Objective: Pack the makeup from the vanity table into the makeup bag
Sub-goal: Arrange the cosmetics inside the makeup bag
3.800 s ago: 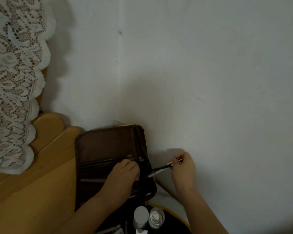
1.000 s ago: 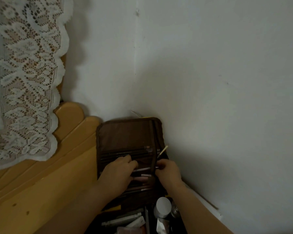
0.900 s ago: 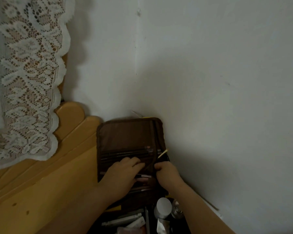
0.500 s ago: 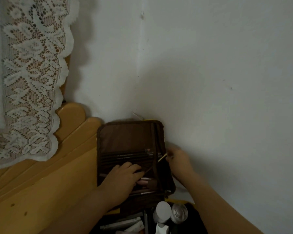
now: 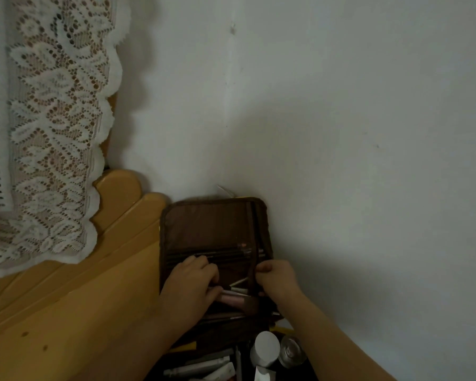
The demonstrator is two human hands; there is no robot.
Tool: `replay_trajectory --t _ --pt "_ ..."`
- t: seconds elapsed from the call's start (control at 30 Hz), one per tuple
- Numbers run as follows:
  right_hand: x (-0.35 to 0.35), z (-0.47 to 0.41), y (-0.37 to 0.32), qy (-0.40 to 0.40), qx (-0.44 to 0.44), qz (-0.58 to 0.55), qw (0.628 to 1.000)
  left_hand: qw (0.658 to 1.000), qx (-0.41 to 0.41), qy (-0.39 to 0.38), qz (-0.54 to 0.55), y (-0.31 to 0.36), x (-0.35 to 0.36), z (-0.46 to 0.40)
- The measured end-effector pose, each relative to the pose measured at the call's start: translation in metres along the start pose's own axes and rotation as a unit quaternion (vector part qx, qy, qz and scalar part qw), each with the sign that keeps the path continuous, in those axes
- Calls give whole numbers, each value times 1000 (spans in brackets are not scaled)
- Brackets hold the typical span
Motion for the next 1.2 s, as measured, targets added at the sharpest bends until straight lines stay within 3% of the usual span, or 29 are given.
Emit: replay_trajectory --t 0.13,0.23,0.37,0.47,0.6,0.7,0.77,0.9,1.07,1.2 --pt "15 0 -1 -82 14 -1 997 996 62 -7 -67 8 10 10" --pt "7 2 -5 -43 -10 -12 999 992 42 -25 -113 -3 28 14" --pt "24 8 -1 -132 -30 186 973 989 -22 -105 -99 -13 43 19" --pt "15 5 -3 -36 -71 240 968 989 -52 -86 -105 -13 36 21" --pt "-11 8 -2 95 -55 99 989 988 -41 -98 -112 -9 31 24" --pt "-2 6 -1 78 -44 93 992 980 1 -160 -120 -6 48 29" --pt "8 4 -1 34 -43 77 996 977 11 -151 -147 -2 43 29" --pt "-4 7 -4 43 -39 82 995 953 25 -281 -108 6 43 31" --pt "-11 24 -7 -3 -39 146 989 937 -26 -297 -184 13 27 28" --pt "-24 48 -16 -7 -79 192 978 967 -77 -194 -147 26 -9 28"
Point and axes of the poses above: each hand's wrist, its own z-axis away from the middle knuckle, its own x-axis out of the palm, y = z × x, the point moved 8 cm from there along -z, towards the middle knuckle, and after that the axes turned 7 degrees about -y, right-handed, at the moved point
